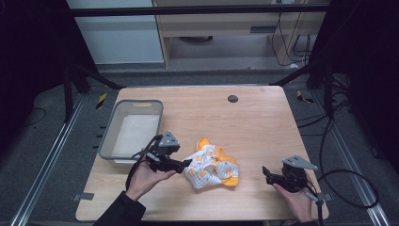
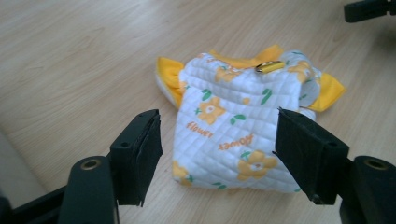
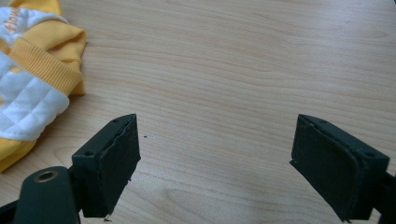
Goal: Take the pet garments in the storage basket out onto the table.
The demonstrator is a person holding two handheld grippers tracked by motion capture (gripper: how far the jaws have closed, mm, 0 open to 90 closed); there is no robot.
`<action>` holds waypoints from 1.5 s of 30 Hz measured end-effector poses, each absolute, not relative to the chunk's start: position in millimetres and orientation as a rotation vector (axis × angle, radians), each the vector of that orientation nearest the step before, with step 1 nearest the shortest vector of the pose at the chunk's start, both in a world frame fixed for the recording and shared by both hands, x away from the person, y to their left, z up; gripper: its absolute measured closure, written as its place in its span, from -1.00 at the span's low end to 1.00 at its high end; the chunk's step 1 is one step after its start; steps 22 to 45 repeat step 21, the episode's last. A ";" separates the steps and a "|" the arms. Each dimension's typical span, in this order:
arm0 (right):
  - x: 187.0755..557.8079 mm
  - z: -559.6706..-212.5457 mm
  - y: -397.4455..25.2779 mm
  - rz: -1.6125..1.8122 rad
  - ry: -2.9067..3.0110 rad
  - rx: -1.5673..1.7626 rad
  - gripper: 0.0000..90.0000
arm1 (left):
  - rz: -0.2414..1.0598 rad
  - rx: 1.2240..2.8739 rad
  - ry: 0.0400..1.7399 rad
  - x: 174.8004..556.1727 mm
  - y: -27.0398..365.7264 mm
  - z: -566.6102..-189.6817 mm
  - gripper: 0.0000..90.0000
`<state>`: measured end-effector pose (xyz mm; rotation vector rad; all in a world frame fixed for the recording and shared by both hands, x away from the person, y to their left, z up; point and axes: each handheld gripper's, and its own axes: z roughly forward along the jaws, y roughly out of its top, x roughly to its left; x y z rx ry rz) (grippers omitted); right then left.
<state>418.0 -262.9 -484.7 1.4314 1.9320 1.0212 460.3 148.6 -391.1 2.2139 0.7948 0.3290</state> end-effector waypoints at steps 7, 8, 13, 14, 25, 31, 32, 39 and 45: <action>417.7 -485.4 -262.3 1.019 1.936 1.430 -0.66 | 0.426 2.120 0.876 452.9 171.1 -398.6 -0.29; 417.5 -485.7 -262.6 1.020 1.935 1.429 -0.66 | 0.436 2.106 0.889 451.8 174.7 -400.4 -0.29; 416.3 -485.7 -263.0 1.023 1.933 1.436 -0.66 | 0.457 2.062 0.921 444.6 189.8 -409.0 -0.26; 416.1 -485.8 -263.0 1.024 1.933 1.436 -0.66 | 0.451 2.056 0.932 443.7 192.3 -410.0 -0.25; 414.0 -486.3 -260.8 1.019 1.946 1.417 -0.66 | 0.460 1.984 0.970 429.8 214.6 -419.4 -0.15; 414.0 -486.3 -260.8 1.019 1.946 1.417 -0.66 | 0.460 1.984 0.970 429.8 214.6 -419.4 -0.15; 414.0 -486.3 -260.8 1.019 1.946 1.417 -0.66 | 0.460 1.984 0.970 429.8 214.6 -419.4 -0.15; 414.0 -486.3 -260.8 1.019 1.946 1.417 -0.66 | 0.460 1.984 0.970 429.8 214.6 -419.4 -0.15; 414.0 -486.3 -260.8 1.019 1.946 1.417 -0.66 | 0.460 1.984 0.970 429.8 214.6 -419.4 -0.15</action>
